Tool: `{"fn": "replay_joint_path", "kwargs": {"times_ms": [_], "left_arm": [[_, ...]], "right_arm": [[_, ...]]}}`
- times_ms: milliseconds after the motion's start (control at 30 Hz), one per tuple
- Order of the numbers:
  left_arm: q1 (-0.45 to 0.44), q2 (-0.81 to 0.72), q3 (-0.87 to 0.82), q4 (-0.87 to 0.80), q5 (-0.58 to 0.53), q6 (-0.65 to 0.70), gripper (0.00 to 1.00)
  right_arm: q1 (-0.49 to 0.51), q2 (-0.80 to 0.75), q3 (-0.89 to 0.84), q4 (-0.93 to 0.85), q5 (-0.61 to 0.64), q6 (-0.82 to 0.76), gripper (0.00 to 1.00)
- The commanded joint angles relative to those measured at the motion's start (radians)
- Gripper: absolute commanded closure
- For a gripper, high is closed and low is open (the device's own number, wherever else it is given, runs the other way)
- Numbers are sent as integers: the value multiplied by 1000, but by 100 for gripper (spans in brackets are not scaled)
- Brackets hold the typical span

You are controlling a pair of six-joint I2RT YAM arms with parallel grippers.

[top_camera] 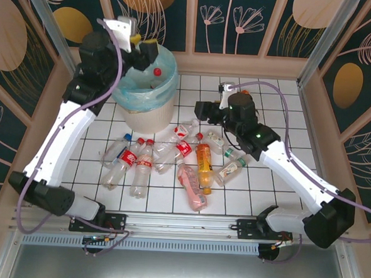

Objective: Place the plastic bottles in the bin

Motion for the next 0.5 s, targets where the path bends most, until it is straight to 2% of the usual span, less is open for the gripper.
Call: {"fn": "replay_joint_path", "kwargs": {"times_ms": [0,167,267,367,467], "left_arm": [[-8,-75,-113,-29,121,1,39],[-9,-218,-288,-54,145,-64,39],[-10,-298,-381,-100,118,-90,38],[-9,-372,-467,-149,14,-135,37],[-10,-441,-560,-175,-163,-223,34]], "right_arm": [[3,32,49,-40,-79,12,26],[11,79,50,-90,-105,60,32],[54,123,70,-142,-97,117,37],[151,185,118,-199,-72,170,37],[255,267,159,-251,-41,272,36]]}}
